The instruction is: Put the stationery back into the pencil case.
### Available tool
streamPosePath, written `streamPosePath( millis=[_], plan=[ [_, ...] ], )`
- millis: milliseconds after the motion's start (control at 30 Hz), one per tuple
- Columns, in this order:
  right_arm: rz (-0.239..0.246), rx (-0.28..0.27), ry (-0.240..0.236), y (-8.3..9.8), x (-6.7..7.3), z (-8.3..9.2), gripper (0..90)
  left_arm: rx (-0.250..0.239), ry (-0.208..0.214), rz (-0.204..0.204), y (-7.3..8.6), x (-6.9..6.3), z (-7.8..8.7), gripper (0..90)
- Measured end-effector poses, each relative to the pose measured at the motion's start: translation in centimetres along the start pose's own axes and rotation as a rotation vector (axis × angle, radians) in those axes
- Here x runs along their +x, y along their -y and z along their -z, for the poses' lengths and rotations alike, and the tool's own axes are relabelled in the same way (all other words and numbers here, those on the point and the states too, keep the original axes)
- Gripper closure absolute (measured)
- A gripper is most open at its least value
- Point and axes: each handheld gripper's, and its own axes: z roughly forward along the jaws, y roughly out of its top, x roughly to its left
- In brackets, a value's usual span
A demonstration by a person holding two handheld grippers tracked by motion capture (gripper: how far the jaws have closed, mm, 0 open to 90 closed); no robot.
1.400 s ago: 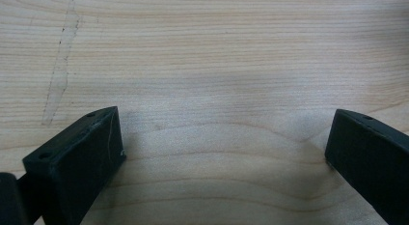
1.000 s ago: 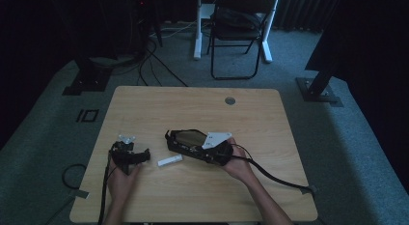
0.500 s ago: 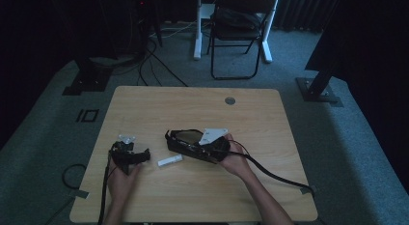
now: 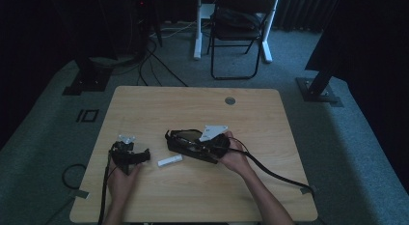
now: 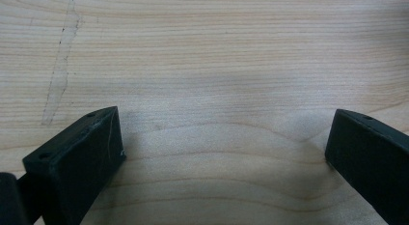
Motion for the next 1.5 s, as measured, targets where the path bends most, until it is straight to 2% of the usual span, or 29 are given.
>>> streamPosePath(
  millis=[767, 1500],
  plan=[
    [-0.004, 0.0, 0.005, 0.1, -1.3, -0.7, 79.6, 0.002, 0.001, -0.001, 0.0, 0.0, 0.0, 0.0],
    [0.006, 0.036, 0.008, 0.5, -1.8, -2.1, 79.6, -0.003, 0.0, 0.004, 0.0, 0.0, 0.0, 0.0]
  ],
)
